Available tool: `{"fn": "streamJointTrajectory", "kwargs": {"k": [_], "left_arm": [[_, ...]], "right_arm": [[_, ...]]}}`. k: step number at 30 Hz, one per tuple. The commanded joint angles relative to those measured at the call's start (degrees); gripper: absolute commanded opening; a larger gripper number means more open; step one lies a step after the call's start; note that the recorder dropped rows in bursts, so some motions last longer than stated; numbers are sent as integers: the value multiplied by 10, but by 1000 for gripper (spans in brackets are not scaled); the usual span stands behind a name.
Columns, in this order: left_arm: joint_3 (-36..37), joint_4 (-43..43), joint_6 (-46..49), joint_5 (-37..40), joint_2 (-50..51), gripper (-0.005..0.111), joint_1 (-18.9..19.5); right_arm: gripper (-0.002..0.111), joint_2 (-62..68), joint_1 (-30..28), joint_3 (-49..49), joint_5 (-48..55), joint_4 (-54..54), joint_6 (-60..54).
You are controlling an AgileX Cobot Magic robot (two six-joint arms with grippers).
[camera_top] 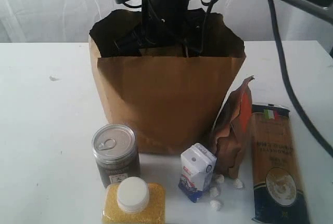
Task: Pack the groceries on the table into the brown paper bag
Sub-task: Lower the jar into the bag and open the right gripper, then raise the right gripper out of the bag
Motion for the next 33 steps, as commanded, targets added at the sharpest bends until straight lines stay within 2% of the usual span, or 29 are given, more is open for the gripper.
{"fn": "streamJointTrajectory", "kwargs": {"k": [1,4,13,25,33], "left_arm": [[2,0,-1,-2,-3,0,2],[2,0,-1,-2,-3,0,2],[2,0,-1,-2,-3,0,2],[2,0,-1,-2,-3,0,2],[2,0,-1,-2,-3,0,2]], "right_arm": [[81,-20,-3,-1,-5,-11,-9],[82,-20,-3,-1,-5,-15,-9],[100,-20,-2,-1,-5,-1,22],[101,-25,-2,-1,-5,3,26],[101,-76,-2,-1,-5,13,26]]}}
